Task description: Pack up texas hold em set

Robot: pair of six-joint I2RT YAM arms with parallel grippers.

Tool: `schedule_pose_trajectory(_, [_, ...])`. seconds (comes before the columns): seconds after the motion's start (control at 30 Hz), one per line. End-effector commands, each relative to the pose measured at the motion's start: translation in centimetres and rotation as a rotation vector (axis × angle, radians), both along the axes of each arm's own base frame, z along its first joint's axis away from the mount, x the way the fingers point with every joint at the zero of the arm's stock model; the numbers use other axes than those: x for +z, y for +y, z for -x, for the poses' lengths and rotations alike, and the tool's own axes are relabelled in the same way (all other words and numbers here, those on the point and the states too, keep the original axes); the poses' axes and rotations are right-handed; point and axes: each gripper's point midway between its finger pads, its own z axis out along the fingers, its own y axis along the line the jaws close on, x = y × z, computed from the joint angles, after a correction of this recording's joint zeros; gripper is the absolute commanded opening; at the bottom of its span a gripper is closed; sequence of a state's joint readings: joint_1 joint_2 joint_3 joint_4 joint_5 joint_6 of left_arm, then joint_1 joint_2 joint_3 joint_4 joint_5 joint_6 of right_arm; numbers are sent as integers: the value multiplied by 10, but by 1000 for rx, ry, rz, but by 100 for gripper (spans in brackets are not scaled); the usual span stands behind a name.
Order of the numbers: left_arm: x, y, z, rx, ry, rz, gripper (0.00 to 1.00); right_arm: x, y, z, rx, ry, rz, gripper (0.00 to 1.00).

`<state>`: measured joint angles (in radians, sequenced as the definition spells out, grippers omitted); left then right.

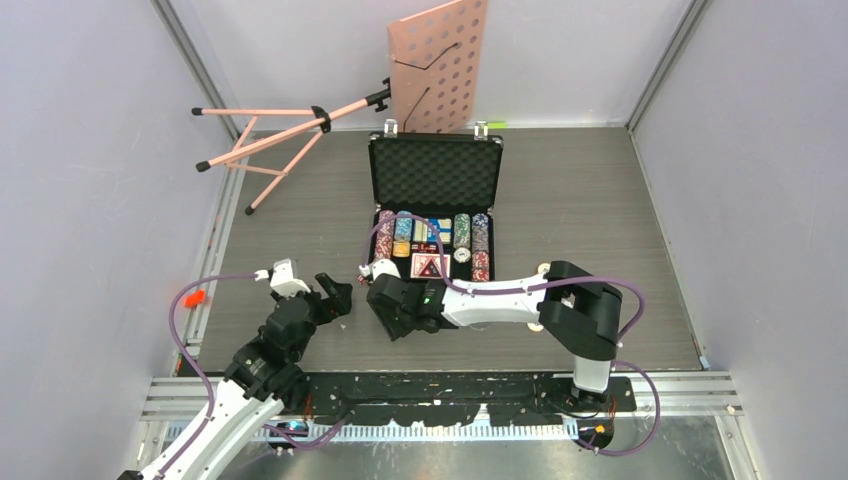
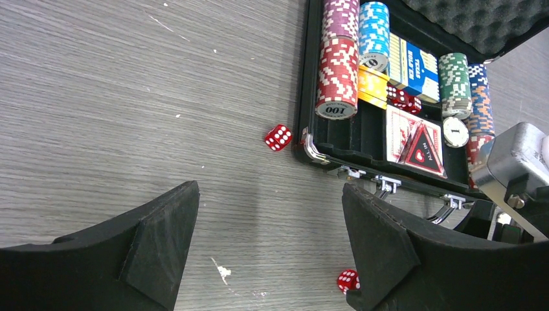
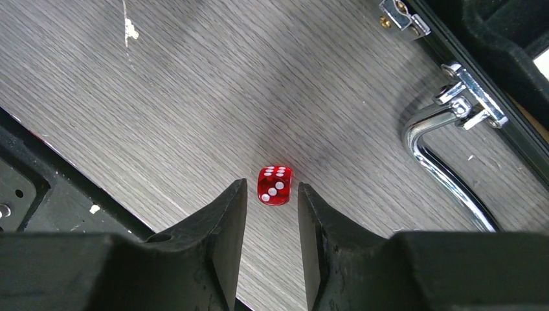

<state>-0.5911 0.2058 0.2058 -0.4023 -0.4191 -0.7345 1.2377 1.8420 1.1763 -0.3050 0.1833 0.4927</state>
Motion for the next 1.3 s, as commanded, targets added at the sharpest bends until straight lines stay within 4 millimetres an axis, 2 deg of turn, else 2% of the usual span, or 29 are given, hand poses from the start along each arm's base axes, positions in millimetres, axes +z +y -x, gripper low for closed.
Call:
schedule_pose_trajectory(0.0, [3, 1, -3, 23, -13, 13, 84, 14, 14, -7, 9, -45, -23, 40])
schedule_pose_trajectory(0.33, [3, 0, -3, 16, -13, 11, 84, 6, 10, -6, 12, -37, 11, 36])
schedule_pose_trajectory(0.47, [3, -1, -3, 10, -13, 12, 84, 6, 8, -6, 9, -41, 16, 31])
schedule_pose_trajectory(0.6, [3, -2, -3, 0, -14, 14, 84, 10, 7, -9, -5, -58, 13, 25])
schedule_pose_trajectory(0.73, [3, -3, -3, 0, -15, 15, 84, 25, 7, -16, -47, -85, -20, 21])
schedule_pose_trajectory(0.9, [3, -4, -3, -9, -16, 15, 84, 54, 1, -36, -134, -129, -97, 16])
schedule_pose_trajectory(1.0, [3, -5, -3, -16, -14, 14, 84, 75, -7, -56, -208, -115, -188, 15])
schedule_pose_trajectory(1.1, [3, -6, -3, -22, -12, 13, 83, 89, -23, -84, -297, -88, -276, 15])
schedule_pose_trajectory(1.13, [3, -7, -3, -23, -11, 12, 83, 89, -27, -88, -316, -70, -292, 15])
schedule_pose_trajectory(1.27, [3, -7, -3, -23, -12, 12, 83, 104, -56, -123, -440, -98, -327, 14])
